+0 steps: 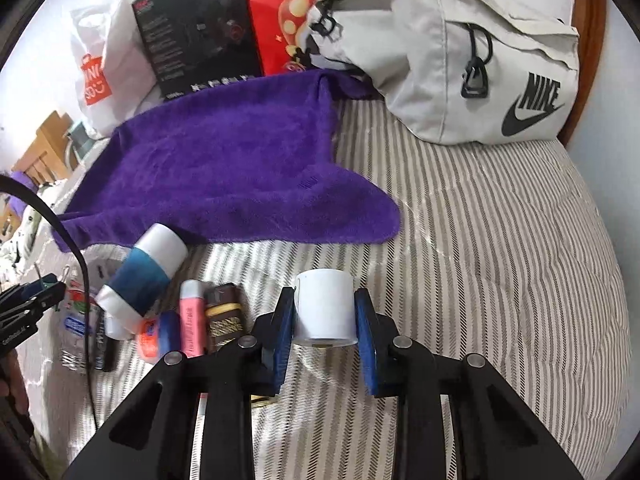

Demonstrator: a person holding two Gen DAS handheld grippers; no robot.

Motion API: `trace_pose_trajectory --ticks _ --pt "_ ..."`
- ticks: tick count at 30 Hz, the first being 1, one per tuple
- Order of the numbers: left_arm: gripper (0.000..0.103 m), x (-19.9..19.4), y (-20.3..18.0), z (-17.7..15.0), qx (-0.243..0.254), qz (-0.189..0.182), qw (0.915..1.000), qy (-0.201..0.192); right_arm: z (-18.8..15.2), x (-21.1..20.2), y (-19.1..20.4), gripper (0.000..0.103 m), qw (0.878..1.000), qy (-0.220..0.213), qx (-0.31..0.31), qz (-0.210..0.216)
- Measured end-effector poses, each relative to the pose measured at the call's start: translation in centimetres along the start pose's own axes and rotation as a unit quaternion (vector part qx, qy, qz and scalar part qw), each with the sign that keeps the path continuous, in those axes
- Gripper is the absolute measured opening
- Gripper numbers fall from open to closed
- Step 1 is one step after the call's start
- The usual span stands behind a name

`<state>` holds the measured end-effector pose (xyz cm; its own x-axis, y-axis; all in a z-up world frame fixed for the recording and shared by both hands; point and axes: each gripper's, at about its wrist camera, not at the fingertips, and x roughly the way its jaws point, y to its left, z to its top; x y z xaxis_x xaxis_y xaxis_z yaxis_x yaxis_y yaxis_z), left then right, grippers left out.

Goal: Organize rigid objects
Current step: 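Carry the clip and tape roll onto the purple towel and open both tools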

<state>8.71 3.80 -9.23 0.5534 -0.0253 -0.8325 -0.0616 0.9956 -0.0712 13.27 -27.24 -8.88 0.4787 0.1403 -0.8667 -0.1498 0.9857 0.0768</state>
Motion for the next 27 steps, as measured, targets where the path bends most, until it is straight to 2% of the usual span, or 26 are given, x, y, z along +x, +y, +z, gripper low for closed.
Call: trace_pose_trajectory --ticks 9,16,21,27 --pt "0.040 -3.0 0.7 2.9 -0.010 -0.008 0.9995 -0.030 2.0 -2.4 1.5 0.029 0.999 -0.014 -0.013 0.033" --pt "0.040 -2.7 1.0 6.7 -0.010 -0.001 0.9991 -0.041 5.8 -3.3 3.6 0.029 0.997 -0.033 -0.036 0.059" --pt "0.040 -1.0 1.3 9.2 -0.017 -0.011 0.9992 -0.036 8.8 -1.5 5.4 0.029 0.995 -0.029 -0.059 0.069" --pt "0.040 1.7 1.2 11.8 -0.015 -0.010 0.9994 -0.028 12.0 2.5 6.0 0.029 0.995 -0.016 -0.065 0.080"
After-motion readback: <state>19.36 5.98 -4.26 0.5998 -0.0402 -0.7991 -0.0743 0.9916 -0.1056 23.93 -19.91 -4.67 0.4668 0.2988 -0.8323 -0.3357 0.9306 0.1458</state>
